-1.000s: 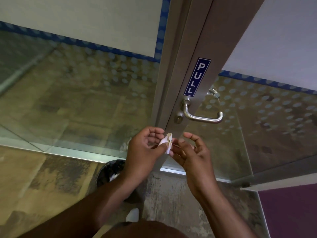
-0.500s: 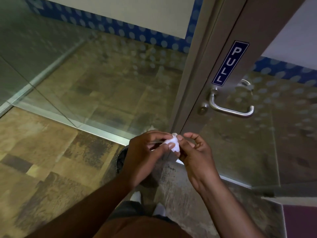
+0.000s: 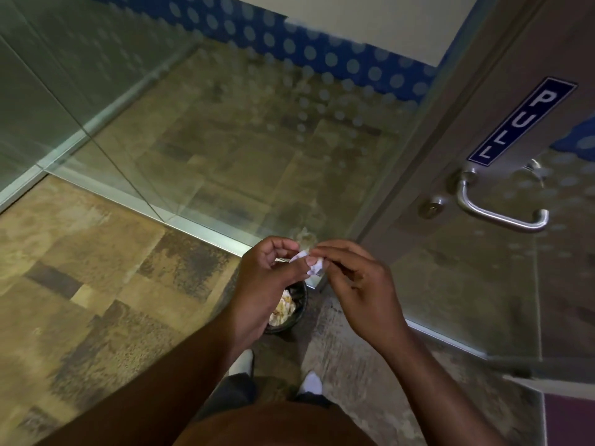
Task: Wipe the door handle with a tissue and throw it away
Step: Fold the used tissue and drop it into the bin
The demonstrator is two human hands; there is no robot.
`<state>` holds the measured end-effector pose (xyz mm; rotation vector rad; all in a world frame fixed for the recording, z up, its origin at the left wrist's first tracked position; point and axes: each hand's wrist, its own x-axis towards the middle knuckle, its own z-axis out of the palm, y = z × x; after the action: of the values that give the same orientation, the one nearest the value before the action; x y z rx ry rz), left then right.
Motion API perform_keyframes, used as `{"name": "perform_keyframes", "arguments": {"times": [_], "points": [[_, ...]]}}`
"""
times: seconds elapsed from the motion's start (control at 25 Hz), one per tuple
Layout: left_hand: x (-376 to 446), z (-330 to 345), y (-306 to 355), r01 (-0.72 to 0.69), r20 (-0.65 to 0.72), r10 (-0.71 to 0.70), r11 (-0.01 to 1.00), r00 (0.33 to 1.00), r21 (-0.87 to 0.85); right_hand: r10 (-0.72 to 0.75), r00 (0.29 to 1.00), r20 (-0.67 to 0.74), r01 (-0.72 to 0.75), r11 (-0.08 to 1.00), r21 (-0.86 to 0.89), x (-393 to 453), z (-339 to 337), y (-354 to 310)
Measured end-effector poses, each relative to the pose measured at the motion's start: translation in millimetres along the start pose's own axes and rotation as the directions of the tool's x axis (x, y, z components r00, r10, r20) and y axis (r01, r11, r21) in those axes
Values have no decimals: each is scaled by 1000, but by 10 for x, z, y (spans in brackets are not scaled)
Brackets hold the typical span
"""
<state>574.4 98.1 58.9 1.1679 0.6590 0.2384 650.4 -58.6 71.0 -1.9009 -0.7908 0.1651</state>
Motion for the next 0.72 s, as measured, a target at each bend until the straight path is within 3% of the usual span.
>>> {"name": "perform_keyframes", "arguments": {"times": [0.32,0.56,0.72], "points": [[248,-509,84,-17,104,18,1000,994,-6,-83,996,15,84,991,-108,259,409,-180],[365,-790,251,-182,283,102,944,954,274,-139,970,-198,94,971,-220,233,688,-95],[451,-991,243,-186,187,109,864,976,467,-162,948,-275,99,969,-228,171,927,25]]}}
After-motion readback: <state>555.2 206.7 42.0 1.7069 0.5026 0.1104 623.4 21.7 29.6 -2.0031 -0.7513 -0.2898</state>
